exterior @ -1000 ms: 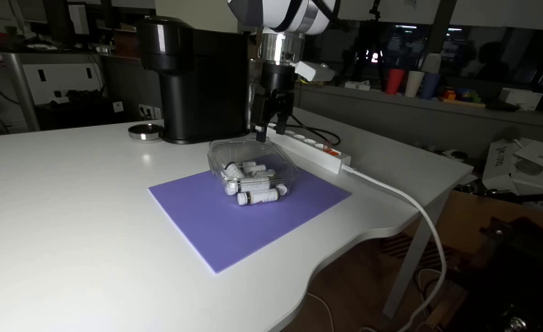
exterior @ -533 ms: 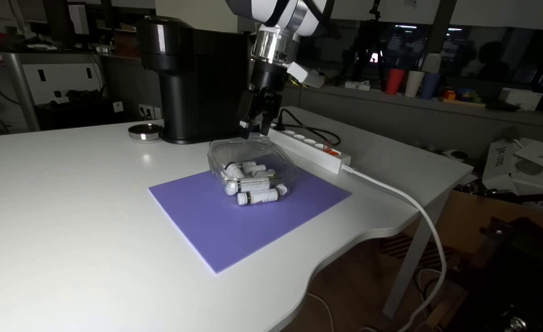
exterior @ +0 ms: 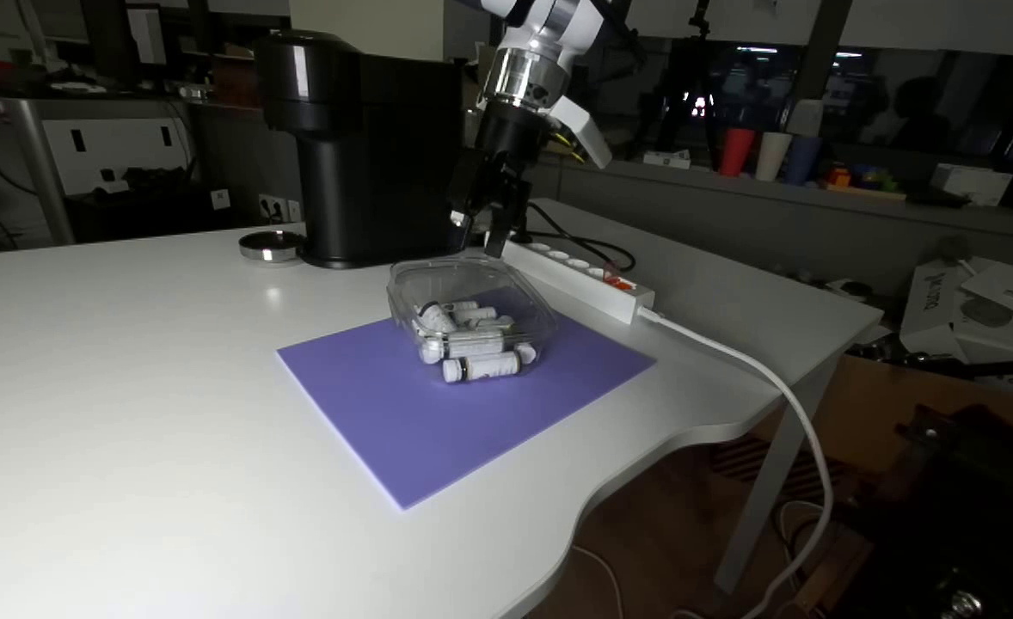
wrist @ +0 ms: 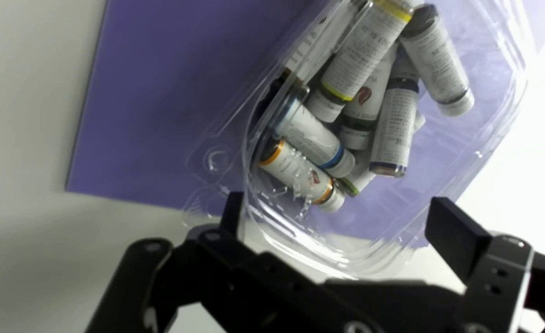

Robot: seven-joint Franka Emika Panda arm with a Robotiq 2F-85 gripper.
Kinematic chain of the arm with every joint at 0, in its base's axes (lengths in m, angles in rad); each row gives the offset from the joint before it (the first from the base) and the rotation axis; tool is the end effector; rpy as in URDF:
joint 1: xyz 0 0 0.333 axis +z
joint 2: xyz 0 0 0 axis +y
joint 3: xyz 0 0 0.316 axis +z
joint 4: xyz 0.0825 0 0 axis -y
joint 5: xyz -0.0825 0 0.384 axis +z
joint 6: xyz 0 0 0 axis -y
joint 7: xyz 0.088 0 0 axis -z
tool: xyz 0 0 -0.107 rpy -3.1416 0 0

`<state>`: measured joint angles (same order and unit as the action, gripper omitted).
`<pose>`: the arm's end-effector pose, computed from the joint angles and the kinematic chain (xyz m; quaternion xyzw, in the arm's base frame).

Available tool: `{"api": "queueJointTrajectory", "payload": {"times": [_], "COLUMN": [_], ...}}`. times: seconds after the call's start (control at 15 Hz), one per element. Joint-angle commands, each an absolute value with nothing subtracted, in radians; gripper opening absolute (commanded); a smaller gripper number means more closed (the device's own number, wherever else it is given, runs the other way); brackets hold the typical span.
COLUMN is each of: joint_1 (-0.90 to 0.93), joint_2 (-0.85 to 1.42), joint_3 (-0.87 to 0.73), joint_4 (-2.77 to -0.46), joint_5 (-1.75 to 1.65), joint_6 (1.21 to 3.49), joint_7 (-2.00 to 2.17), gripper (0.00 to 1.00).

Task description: Open colourless box

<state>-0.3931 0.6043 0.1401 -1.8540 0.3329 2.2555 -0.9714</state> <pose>0.6023 -0.1499 0.1829 -0.9562 -0.2255 -0.0085 0.1864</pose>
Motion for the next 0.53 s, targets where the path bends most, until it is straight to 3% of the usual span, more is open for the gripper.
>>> {"api": "queueJointTrajectory", "payload": {"times": [0.0, 0.47], "joint_1": [-0.379, -0.328], "joint_2": [0.59, 0.591], "joint_3": [0.103, 0.037], "joint_4": [-1.83, -1.808], "joint_5": [0.334, 0.276], "joint_6": [2.149, 2.135], "joint_7": [-0.979, -0.97], "gripper": [1.0, 1.0]}}
